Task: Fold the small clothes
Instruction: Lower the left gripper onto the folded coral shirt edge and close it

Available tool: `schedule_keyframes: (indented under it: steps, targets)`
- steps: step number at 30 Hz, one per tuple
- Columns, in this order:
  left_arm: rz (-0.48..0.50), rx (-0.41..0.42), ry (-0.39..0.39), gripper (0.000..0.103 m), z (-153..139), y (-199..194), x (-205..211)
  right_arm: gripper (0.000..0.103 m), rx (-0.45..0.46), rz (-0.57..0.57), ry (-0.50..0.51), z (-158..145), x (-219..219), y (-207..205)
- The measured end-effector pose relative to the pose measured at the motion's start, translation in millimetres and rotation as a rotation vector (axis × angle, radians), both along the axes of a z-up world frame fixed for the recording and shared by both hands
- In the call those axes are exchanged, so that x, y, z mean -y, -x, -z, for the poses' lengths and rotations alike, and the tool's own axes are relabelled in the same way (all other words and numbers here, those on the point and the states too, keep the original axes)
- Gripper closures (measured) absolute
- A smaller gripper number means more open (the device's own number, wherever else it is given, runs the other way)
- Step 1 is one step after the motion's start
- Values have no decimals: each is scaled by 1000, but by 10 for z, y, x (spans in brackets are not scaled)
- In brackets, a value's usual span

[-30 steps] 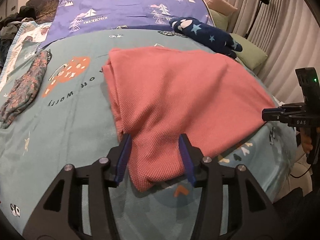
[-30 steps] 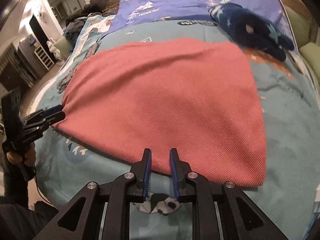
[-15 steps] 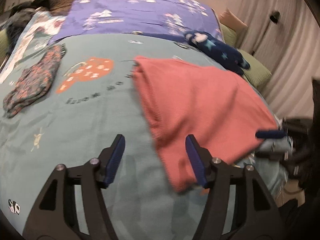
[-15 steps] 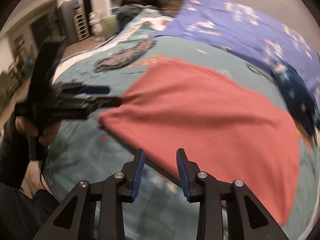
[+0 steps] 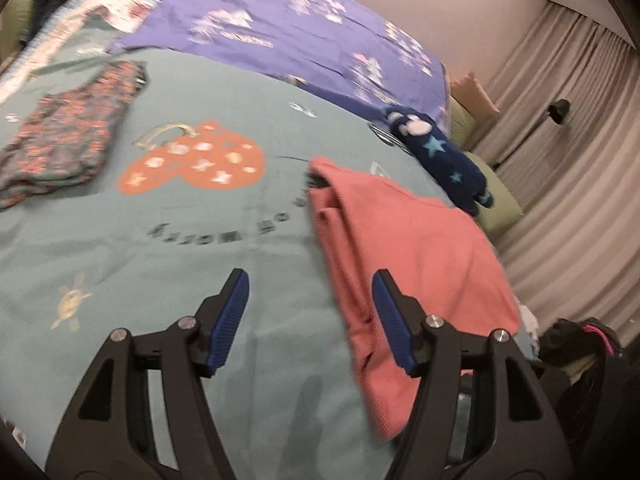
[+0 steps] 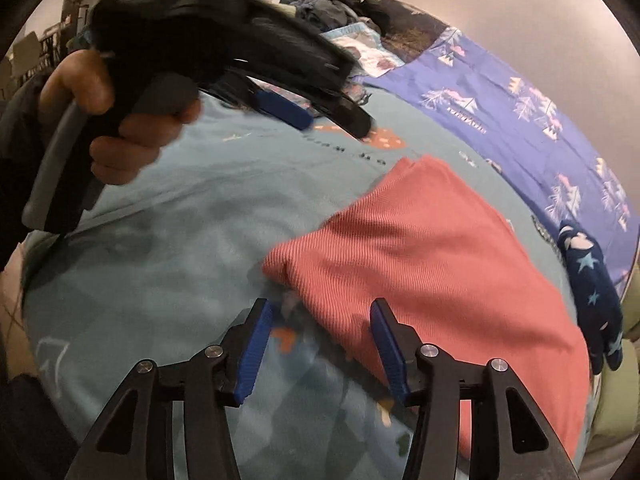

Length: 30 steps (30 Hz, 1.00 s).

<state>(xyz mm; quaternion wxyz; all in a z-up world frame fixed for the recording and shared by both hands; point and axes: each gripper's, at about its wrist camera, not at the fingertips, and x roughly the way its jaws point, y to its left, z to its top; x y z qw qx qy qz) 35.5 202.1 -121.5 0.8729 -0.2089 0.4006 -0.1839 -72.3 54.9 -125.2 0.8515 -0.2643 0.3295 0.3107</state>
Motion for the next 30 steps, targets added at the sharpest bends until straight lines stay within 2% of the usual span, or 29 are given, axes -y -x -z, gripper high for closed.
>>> schedule_keyframes:
  steps: [7,8,11,13,15,16,19,22,28,29,30]
  targets:
    - [172,-109,58,38,220,-565,397,51,24,44,-11,0,-121,-83]
    - [180,-98,64,38,238,-637,435,51,26,47,-11,2,-131,-94]
    - [192,-90,103,38,241,-792,448,51,37,57,-16,6,-138,-93]
    - [183,-102,143,42,264,-895,430,52,52,60,-16,11,-154,-74]
    - [171,-123,151,64,294,-991,415,53,62,51,-10,10,-146,-49]
    - [167,-138,155,66,310,-1031,403,53,64,33,-8,2,-125,-19]
    - [159,-157,187,67,318,-1079,358,53,82,-1,10,9,-27,108]
    - [171,-141,154,67,294,-1057,391,53,113,-2,31,45,14,131]
    - [168,-149,145,68,299,-1111,402,54,192,24,49,77,-241,24]
    - [166,-156,142,72,298,-1121,397,68,176,18,43,77,-269,-2]
    - [165,-162,134,77,291,-1129,394,91,159,12,40,78,-272,7]
